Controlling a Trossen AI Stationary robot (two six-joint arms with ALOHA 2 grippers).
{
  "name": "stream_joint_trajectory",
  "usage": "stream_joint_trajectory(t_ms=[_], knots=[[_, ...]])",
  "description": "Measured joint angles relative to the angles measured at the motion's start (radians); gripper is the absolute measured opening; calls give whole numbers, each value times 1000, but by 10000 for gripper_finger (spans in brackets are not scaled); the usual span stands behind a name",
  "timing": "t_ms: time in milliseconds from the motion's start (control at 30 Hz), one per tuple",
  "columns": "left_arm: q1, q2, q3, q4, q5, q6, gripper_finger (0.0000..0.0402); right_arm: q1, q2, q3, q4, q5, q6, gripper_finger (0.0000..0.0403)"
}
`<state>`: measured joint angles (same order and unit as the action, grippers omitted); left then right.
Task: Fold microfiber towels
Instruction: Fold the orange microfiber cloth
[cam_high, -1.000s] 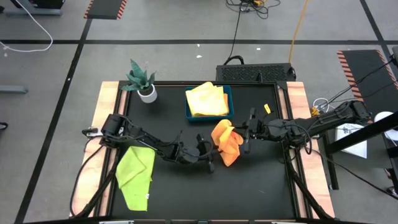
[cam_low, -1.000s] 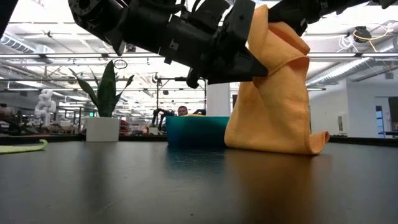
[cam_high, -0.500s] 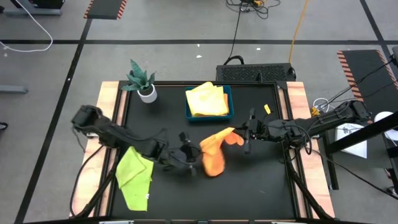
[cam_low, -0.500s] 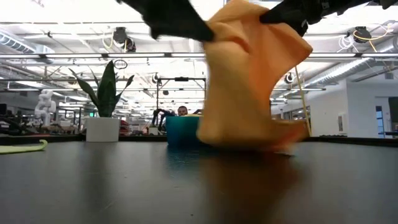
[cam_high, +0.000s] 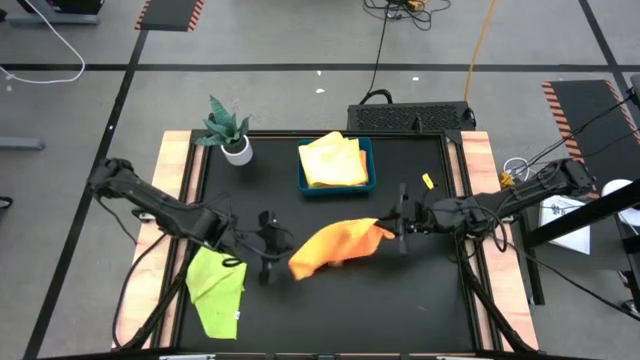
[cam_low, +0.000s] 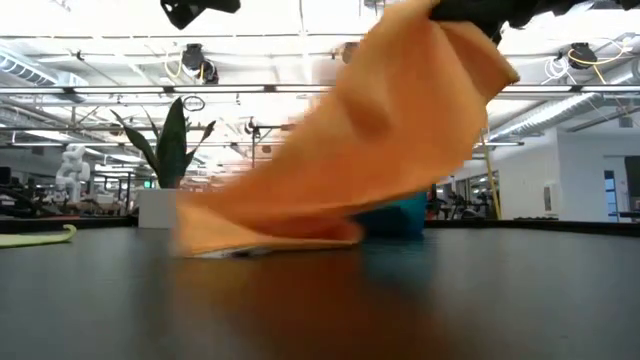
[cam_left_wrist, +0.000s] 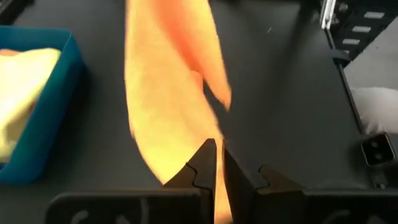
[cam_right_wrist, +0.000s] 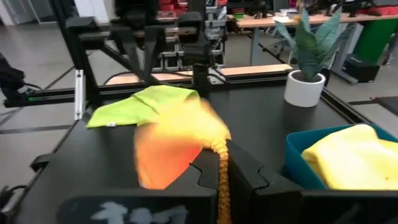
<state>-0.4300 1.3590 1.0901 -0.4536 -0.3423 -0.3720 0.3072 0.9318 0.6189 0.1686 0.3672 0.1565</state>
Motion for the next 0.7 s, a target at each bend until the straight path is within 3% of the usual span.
stream_joint_trajectory(t_ms=[200, 367, 500, 700], knots=[[1, -26, 0, -11, 13, -4, 6, 22, 0, 0, 7, -3, 19, 3], [3, 46, 0, 119, -29, 47, 17, 22, 0, 0, 8, -5, 19, 3], [3, 189, 0, 364, -26, 152, 36, 22, 8, 0, 19, -5, 19, 3], [3, 453, -1, 901, -26, 302, 58, 20, 48, 0, 57, 0, 18, 3]])
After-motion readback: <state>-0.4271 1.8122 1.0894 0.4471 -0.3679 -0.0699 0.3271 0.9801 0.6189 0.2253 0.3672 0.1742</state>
